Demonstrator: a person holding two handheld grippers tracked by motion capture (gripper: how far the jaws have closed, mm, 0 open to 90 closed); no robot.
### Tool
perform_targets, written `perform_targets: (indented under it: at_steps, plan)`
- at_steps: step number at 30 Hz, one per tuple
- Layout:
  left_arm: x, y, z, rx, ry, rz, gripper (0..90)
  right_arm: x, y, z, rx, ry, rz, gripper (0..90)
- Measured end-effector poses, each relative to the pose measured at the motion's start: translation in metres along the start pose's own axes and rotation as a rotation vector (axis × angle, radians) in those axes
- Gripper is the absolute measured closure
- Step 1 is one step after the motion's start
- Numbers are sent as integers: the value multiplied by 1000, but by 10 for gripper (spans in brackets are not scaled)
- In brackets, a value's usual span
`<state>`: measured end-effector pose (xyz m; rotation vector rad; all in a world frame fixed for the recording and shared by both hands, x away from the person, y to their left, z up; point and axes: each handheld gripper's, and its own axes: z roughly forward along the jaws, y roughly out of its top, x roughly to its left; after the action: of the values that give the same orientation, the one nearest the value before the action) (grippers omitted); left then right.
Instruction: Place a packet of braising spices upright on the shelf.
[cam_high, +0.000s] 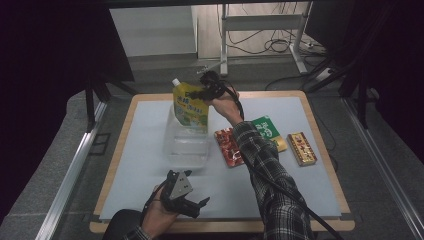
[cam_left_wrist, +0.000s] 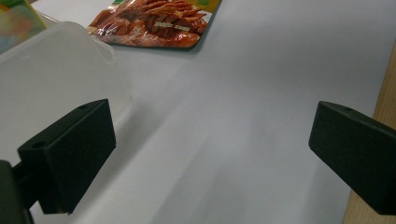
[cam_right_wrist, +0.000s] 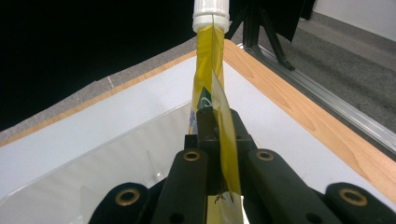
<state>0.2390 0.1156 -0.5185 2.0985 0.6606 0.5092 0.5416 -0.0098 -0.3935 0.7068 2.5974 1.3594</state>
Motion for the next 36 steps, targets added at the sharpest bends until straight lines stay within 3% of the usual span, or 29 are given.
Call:
perform_targets:
  at_steps: [7,11,16,21,27,36]
  plan:
    - [-2,0,1,2,-3,4,4,4,-7,12,-15,0,18,885]
    - [-1,0,1,-2,0,-1,4,6,-6,11,-8,-11,1,863]
    - [-1,0,1,2,-1,2,4,11,-7,11,26,-40,-26,651]
    - [-1,0,2,6,-2,3,4,11,-10,7,3,-67,-41,447]
    - [-2,0,2,8,-3,5,4,9,-13,0,-1,-104,-47,265]
    - [-2,0,3,14,-5,8,5,12,-18,-11,-25,-66,-68,149]
